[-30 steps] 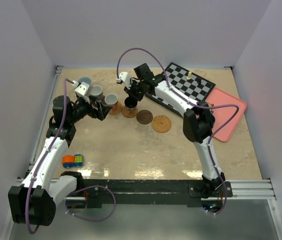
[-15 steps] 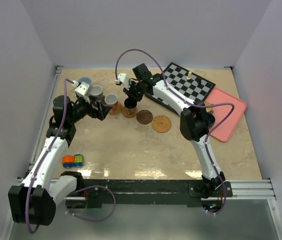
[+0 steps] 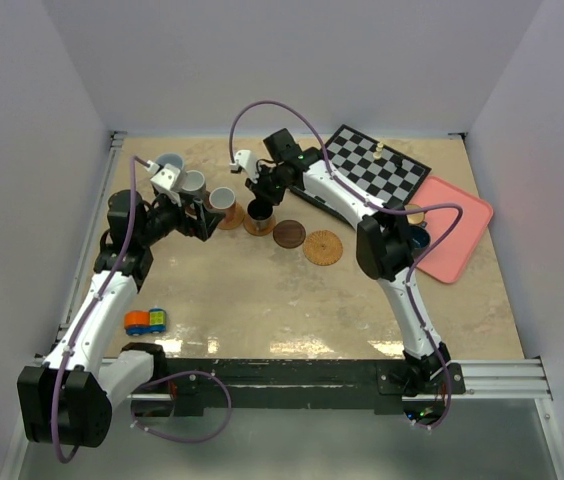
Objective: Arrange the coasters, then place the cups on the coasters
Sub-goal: Place the cup on the coaster.
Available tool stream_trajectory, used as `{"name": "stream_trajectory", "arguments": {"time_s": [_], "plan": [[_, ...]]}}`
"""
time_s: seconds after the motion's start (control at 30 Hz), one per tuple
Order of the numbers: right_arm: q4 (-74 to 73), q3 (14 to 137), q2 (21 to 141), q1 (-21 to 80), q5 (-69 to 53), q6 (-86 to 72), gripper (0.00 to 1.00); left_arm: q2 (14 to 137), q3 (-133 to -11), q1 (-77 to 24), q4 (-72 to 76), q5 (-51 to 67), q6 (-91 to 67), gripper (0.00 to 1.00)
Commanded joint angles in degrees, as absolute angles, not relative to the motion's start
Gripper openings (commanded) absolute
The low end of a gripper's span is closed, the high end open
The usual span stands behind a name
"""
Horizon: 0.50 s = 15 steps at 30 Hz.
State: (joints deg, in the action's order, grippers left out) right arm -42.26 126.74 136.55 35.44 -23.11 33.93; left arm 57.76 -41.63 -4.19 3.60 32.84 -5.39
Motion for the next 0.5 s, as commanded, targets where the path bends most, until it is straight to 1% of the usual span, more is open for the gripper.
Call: {"name": "stream_trajectory", "arguments": {"time_s": [0.0,0.03,0.2,0.37,0.4,0.47], "plan": [[-42.2,130.3,136.8,35.4,-24.3,35.2,0.06,58.1,-43.5,-3.8,5.4,34.0,-5.9,1.0],[-42.3,130.5,136.9,35.5,-24.1,35.2,0.08,58.1,-43.5,-3.8,5.4,34.0,-5.9,1.0],[-41.4,130.5,136.8,35.5,-23.2,34.8,0.29,58.4,-43.5,-3.8,5.4,34.5,-5.9,1.0],[-40.6,130.7,136.5,35.7,-21.8,34.5,0.38,58.5,-43.5,-3.8,5.5,34.6,-5.8,1.0],[-40.3,130.6,136.3,35.8,-21.5,34.5,0.41,58.6,-43.5,-3.8,5.5,34.6,-5.8,1.0],[-39.6,130.5,135.8,35.7,-20.8,33.9,0.43,58.7,-43.5,-3.8,5.5,34.7,-5.8,1.0]]}}
